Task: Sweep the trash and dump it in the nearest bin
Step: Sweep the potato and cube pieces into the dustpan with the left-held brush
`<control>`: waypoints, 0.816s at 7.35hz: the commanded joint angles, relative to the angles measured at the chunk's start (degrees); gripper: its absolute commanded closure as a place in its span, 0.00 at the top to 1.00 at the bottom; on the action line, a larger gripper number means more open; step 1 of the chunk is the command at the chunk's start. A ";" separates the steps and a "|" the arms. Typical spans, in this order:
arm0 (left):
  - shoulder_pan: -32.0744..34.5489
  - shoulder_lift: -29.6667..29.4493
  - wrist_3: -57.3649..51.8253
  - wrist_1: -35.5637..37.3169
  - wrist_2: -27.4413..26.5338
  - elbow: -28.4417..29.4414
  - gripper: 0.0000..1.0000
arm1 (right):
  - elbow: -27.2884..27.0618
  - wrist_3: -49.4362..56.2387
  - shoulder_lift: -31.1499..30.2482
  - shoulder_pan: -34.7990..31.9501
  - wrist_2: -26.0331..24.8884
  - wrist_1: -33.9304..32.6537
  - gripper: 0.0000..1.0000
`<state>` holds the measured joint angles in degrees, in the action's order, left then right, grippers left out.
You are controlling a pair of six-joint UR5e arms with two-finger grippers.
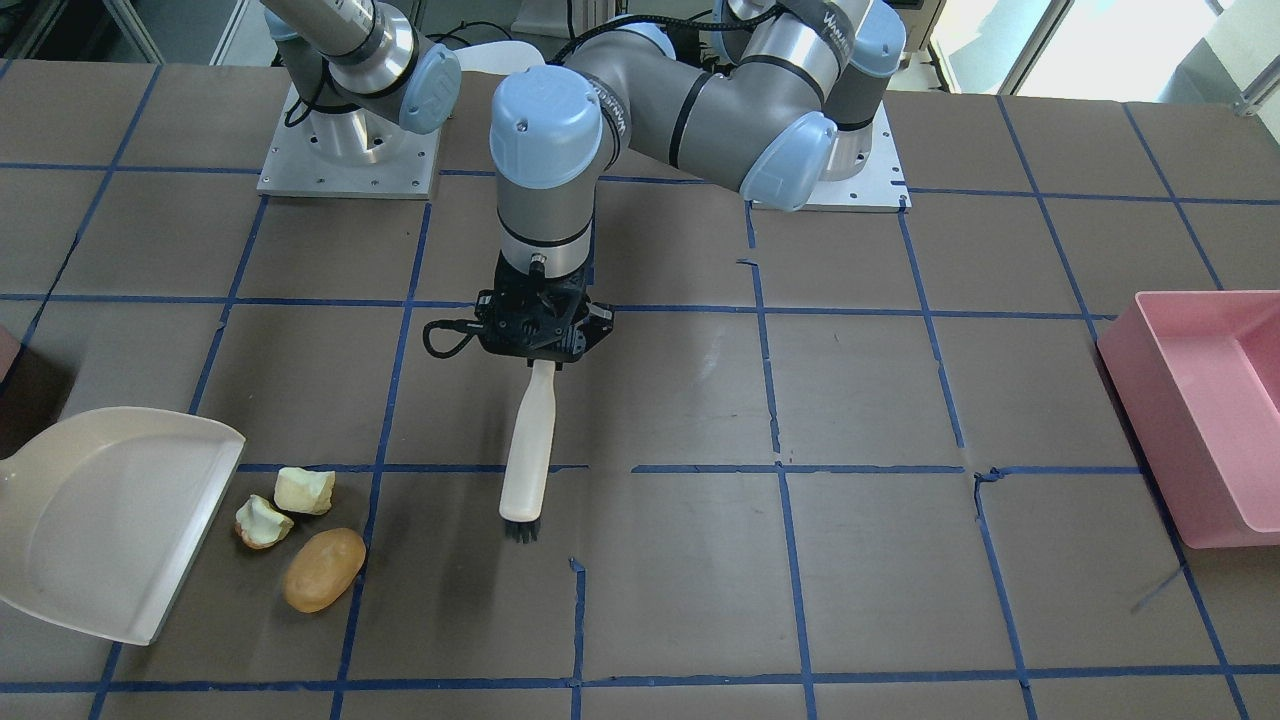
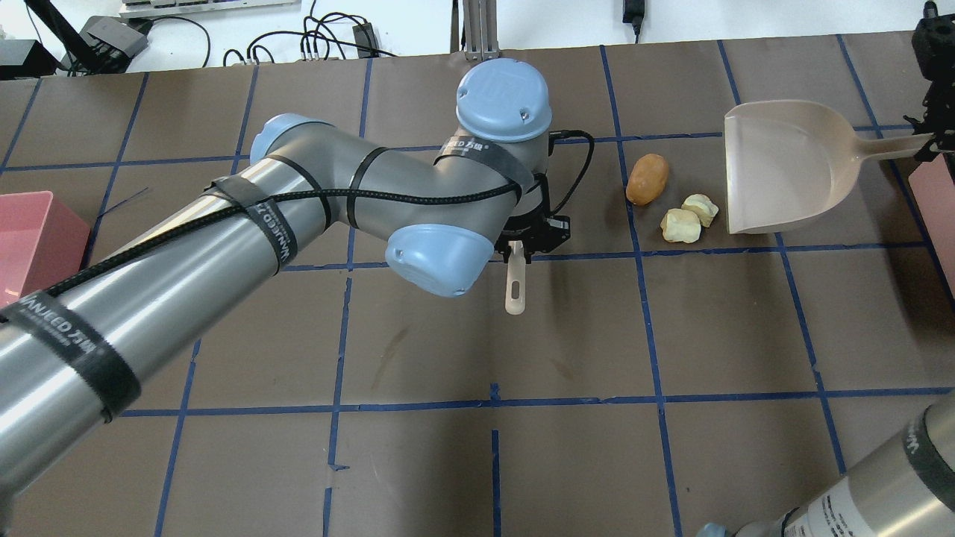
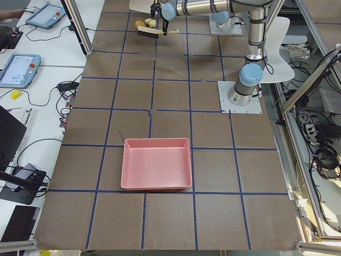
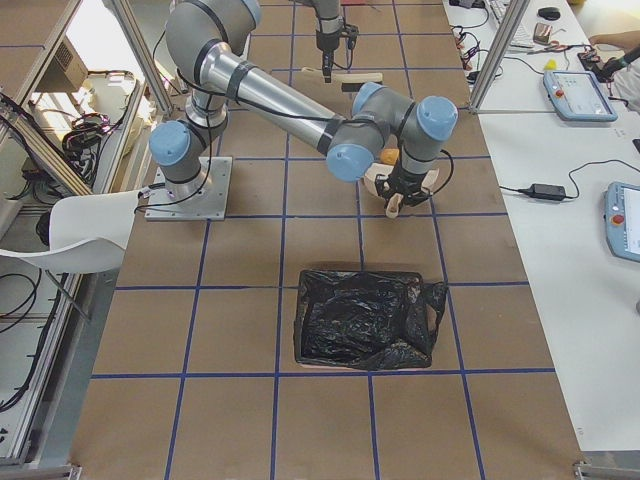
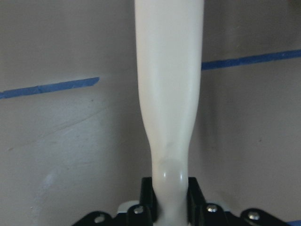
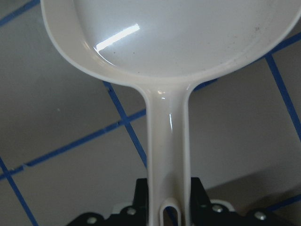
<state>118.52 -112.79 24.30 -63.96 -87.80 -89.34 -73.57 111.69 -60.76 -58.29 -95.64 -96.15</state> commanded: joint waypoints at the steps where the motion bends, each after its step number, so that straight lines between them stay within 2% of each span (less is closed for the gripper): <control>1: 3.37 -8.98 4.85 0.06 0.53 9.75 0.03 | 0.89 9.91 2.75 0.54 -5.51 1.84 0.00; 3: 5.23 -14.89 5.41 -0.11 0.61 17.58 0.03 | 0.97 10.04 2.93 0.28 -4.65 2.38 0.00; 6: 5.32 -20.35 4.45 0.15 0.62 23.75 0.03 | -0.42 6.97 4.07 -0.16 -0.43 -0.25 0.00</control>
<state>123.77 -131.08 29.14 -63.86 -87.19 -67.99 -73.25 120.18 -57.15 -58.21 -97.44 -95.12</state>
